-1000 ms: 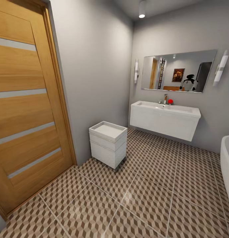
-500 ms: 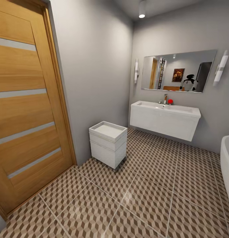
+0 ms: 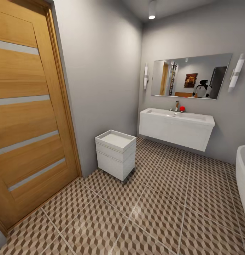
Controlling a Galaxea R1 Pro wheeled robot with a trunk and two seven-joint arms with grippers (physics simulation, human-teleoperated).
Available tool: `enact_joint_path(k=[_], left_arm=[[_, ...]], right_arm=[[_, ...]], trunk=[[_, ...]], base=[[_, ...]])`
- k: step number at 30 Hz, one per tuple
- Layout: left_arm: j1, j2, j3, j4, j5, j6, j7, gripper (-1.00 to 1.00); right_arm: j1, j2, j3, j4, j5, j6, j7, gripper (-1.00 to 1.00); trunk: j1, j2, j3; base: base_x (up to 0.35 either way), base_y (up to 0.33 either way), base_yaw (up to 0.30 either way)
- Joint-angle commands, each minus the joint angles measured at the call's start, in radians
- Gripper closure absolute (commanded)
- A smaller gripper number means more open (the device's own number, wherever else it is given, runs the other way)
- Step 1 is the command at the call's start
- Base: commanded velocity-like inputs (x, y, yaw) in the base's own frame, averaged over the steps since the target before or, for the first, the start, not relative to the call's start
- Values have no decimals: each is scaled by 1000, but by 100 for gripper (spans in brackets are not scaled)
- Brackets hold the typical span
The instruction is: Take the four mousetraps from the cabinet in the bathroom and place them on the bathroom floor. Make sure all four end up on the same floor surface, and ensure that at least two of them are either under or directly next to the same bathroom sink.
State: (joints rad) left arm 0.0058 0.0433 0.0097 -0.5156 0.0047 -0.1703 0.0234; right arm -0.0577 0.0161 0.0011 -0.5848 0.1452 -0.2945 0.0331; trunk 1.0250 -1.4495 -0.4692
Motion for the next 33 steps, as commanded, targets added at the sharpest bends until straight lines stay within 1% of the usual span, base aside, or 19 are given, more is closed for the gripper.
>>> enact_joint_path(k=[1,10,14,20,33], left_arm=[[0,0,0,-1,1,-1,3,-100],[0,5,1,-1,1,-2,3,-100],[0,4,1,0,1,-2,3,-100],[0,3,1,1,1,-2,3,-100],[1,3,0,1,1,-2,2,-100]], right_arm=[[-1,1,-2,1,7,-3,1,-100],[-1,2,-3,0,5,-7,-4,-100],[-1,2,-4,0,5,-7,-17,-100],[-1,2,-4,0,5,-8,-54,-100],[-1,4,-4,0,5,-8,-62,-100]], trunk=[[0,0,-1],[0,0,-1],[0,0,-1],[0,0,-1],[0,0,-1]], base=[[0,0,0],[0,0,0],[0,0,43],[0,0,214],[0,0,266]])
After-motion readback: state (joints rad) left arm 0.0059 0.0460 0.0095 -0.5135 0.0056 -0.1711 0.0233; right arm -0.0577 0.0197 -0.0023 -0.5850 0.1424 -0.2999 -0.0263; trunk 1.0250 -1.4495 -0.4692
